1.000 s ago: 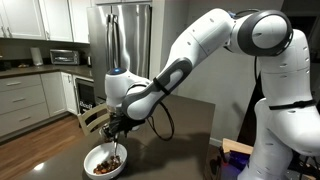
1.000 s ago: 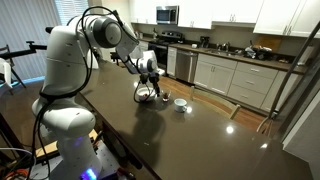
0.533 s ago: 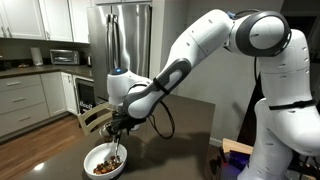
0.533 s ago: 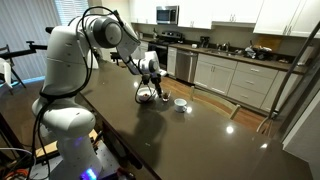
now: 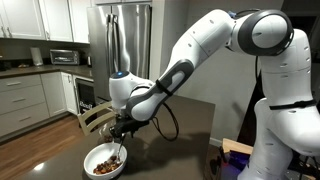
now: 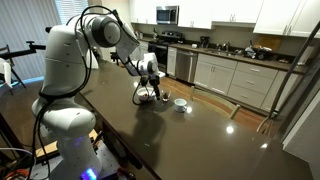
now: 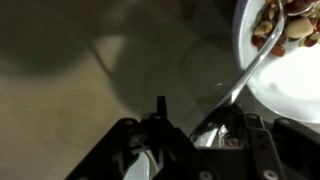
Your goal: Transfer one spoon of contents from the bowl to the white cup
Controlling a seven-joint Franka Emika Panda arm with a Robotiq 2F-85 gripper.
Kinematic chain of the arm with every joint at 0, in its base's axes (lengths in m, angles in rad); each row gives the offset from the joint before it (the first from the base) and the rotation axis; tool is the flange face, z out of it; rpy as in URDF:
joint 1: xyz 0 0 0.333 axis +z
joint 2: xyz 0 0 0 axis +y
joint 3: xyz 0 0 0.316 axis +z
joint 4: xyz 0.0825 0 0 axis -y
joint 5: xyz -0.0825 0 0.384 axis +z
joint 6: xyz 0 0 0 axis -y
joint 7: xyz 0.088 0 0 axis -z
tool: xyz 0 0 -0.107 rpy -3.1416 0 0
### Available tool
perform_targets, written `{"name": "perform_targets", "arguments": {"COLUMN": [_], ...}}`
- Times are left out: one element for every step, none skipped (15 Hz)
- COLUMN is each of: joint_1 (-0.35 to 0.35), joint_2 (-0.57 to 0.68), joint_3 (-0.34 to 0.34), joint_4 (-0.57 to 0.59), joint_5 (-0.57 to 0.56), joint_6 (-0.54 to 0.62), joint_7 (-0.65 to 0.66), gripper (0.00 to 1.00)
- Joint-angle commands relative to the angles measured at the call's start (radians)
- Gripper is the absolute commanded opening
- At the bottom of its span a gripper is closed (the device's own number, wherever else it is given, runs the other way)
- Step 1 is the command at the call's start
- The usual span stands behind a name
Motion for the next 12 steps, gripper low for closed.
{"name": "perform_targets", "arguments": {"joint_1": [0.006,0.005,0.003,0.001,0.0,-0.003,-0.005,-0.008,-0.011,-0.013,-0.016,-0.019], "joint_2": [-0.062,-0.07,-0.082,-0.093,-0.108,-0.119,-0.134,-0.146,-0.157,-0.167,-0.175,-0.18], "joint_3": [0.003,0.004,0.005,0.006,0.008,0.01,0.013,0.017,0.02,0.024,0.029,0.034], "joint_4": [-0.06,-0.067,-0.075,-0.084,-0.095,-0.104,-0.115,-0.125,-0.135,-0.144,-0.153,-0.16], "joint_5": [-0.034,-0.037,-0.042,-0.048,-0.056,-0.061,-0.069,-0.073,-0.075,-0.074,-0.073,-0.07], "joint_6": [-0.031,-0.037,-0.047,-0.053,-0.062,-0.067,-0.073,-0.078,-0.083,-0.089,-0.09,-0.091], "joint_7": [0.054,0.06,0.066,0.071,0.082,0.091,0.101,0.108,0.113,0.118,0.124,0.125], "gripper": [0.58,0.59,0.59,0.59,0.59,0.6,0.59,0.6,0.59,0.6,0.6,0.6]}}
